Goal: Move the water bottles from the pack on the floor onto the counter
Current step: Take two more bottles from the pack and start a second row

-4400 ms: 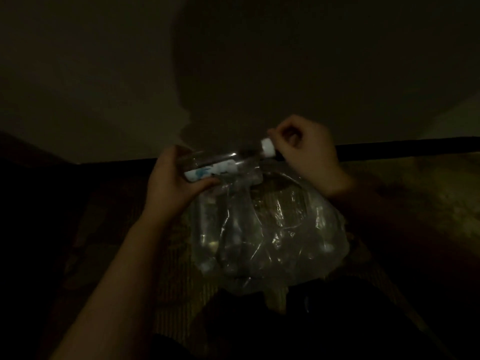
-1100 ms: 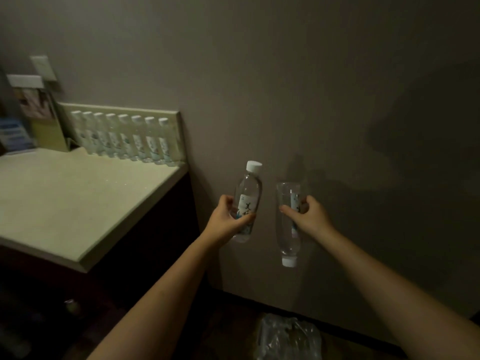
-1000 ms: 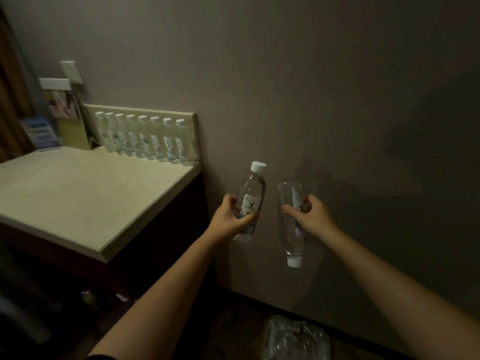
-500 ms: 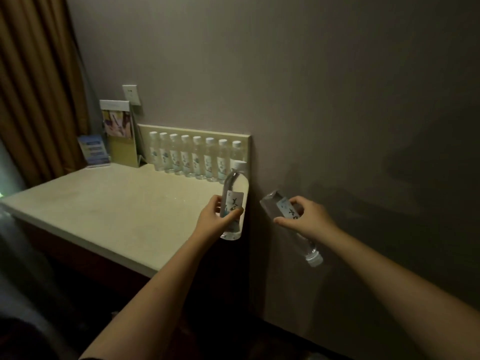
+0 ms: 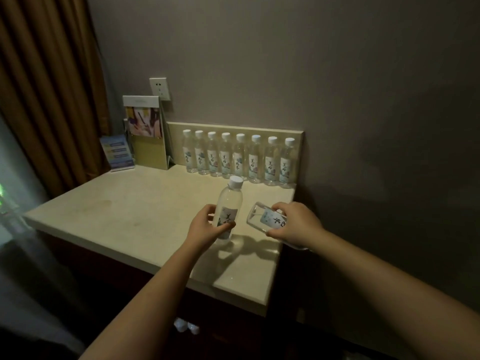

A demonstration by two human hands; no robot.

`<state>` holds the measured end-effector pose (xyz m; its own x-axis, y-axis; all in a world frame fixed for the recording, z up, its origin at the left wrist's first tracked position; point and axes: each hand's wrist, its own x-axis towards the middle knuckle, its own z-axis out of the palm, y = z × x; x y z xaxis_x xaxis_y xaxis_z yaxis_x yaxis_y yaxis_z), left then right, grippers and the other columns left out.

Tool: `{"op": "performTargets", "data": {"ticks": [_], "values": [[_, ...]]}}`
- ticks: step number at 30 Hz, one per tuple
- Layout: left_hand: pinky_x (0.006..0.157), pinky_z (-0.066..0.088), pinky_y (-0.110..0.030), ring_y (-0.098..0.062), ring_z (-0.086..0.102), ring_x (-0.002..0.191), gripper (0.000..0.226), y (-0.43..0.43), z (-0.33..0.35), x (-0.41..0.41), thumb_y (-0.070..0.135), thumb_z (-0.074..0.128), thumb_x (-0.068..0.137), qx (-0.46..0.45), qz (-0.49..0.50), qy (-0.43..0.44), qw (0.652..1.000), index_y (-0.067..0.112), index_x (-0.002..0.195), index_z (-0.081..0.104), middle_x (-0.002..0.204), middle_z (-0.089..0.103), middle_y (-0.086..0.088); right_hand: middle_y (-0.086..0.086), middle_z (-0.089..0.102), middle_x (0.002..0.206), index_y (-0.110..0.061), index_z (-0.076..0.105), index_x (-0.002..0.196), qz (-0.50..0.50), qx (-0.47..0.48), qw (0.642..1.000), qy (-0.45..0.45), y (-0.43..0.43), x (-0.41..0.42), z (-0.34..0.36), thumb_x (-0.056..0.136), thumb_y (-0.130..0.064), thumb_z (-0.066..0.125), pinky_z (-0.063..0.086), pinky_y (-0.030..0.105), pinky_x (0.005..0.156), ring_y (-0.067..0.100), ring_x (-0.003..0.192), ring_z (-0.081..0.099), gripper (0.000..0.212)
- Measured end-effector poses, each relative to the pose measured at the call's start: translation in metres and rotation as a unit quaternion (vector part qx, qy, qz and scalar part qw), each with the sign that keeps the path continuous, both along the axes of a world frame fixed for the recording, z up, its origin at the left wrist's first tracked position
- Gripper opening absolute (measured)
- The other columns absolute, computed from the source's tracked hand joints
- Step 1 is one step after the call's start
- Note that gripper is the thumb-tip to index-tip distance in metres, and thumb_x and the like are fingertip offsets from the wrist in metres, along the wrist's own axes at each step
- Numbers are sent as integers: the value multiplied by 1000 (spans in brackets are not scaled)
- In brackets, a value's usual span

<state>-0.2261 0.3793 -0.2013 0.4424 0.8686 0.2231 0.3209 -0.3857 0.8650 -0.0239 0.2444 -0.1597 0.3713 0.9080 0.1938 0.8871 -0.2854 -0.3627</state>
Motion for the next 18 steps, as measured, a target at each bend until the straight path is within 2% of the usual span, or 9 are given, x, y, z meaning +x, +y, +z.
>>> {"op": "performTargets", "data": {"ticks": [6, 10, 12, 14, 15, 16, 18], "values": [[89, 51, -44, -21, 60, 100, 45, 37, -12, -21, 24, 81, 73, -36, 1, -19, 999, 12, 110, 58, 108, 66, -5, 3, 60, 109, -29, 57, 122, -14, -14, 1000, -1, 25, -10, -7, 62, -54, 75, 52, 34, 76, 20, 95, 58, 67], [91, 49, -39, -26, 60, 107, 47, 58, -14, -29, 21, 79, 76, -45, 9, -23, 999, 11, 117, 58, 113, 66, -7, 4, 61, 109, -28, 57, 121, -15, -11, 1000, 7, 35, -14, -10, 63, -52, 76, 52, 35, 77, 21, 96, 57, 65], [95, 46, -38, -28, 55, 118, 58, 64, -15, -29, 22, 78, 77, -39, 0, -10, 999, 11, 128, 53, 124, 61, -9, 4, 60, 107, -28, 57, 122, -14, -13, 1000, 9, 38, -15, -11, 63, -52, 77, 53, 35, 76, 21, 95, 58, 66], [108, 36, -43, -26, 37, 135, 89, 60, -15, -31, 29, 80, 75, -18, 20, 8, 1000, 14, 146, 30, 147, 38, -10, 3, 60, 105, -28, 58, 121, -12, -13, 1000, 12, 39, -16, -12, 62, -52, 77, 54, 35, 74, 19, 91, 58, 67], [113, 29, -44, -25, 28, 140, 98, 54, -16, -35, 34, 80, 74, 30, 55, 13, 998, 14, 149, 20, 153, 27, -9, 2, 60, 105, -28, 58, 121, -9, -15, 1000, 14, 40, -16, -14, 62, -52, 78, 54, 35, 73, 18, 90, 58, 67], [115, 25, -43, -24, 25, 141, 97, 47, -17, -38, 37, 78, 75, 117, 90, 8, 989, 13, 149, 19, 154, 24, -10, 1, 59, 104, -29, 58, 121, -6, -16, 1000, 16, 40, -17, -15, 62, -52, 78, 55, 35, 72, 17, 89, 58, 67], [113, 27, -41, -26, 32, 136, 80, 26, -23, -41, 35, 71, 79, 321, 98, 3, 942, 11, 144, 30, 147, 36, -14, 1, 58, 103, -29, 58, 121, -2, -18, 1000, 18, 42, -19, -17, 62, -52, 78, 53, 33, 71, 16, 88, 56, 66]]}}
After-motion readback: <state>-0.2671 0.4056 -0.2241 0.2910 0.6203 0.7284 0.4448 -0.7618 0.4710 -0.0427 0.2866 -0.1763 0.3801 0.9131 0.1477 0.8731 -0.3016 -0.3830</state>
